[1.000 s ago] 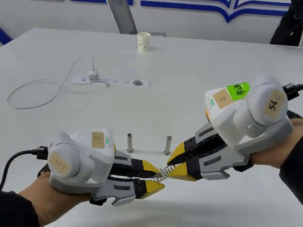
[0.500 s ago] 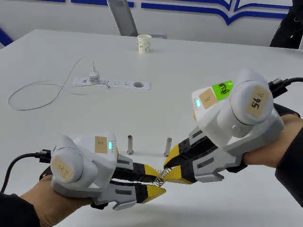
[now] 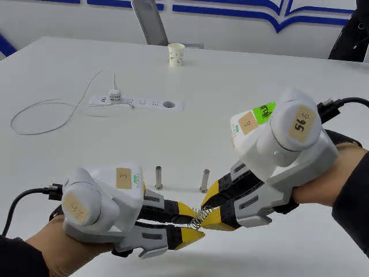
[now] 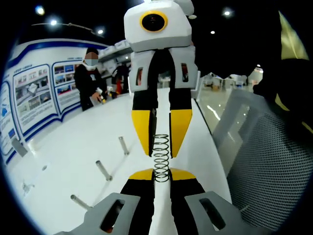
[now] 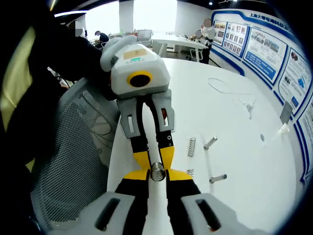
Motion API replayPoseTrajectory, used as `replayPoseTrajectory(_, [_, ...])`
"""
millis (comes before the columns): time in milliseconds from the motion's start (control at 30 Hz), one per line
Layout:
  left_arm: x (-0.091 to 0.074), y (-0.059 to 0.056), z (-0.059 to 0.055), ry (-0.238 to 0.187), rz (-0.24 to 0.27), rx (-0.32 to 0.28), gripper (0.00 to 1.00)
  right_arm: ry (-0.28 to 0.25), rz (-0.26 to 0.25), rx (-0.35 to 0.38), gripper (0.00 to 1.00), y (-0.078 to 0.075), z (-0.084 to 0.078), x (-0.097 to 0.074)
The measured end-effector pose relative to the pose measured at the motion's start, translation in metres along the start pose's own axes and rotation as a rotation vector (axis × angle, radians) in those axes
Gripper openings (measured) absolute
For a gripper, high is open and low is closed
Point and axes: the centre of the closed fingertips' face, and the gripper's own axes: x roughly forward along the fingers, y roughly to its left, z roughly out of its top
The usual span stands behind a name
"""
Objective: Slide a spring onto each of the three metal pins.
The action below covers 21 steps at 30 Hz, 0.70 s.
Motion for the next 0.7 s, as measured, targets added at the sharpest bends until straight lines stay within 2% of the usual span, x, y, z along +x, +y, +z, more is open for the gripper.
replayPoseTrajectory(500, [0.0003, 0.0030, -0.0004, -0.007, 0.015, -0.017, 0.11, 0.005, -0.003, -0.002, 0.12, -0.0023, 0.0015, 0.0013])
replayPoseTrajectory(700, [-0.0018, 0.0051, -0.0037, 0.000, 0.023, -0.030, 0.14, 0.019, -0.011, 0.003, 0.12, -0.0058, -0.0029, -0.0026])
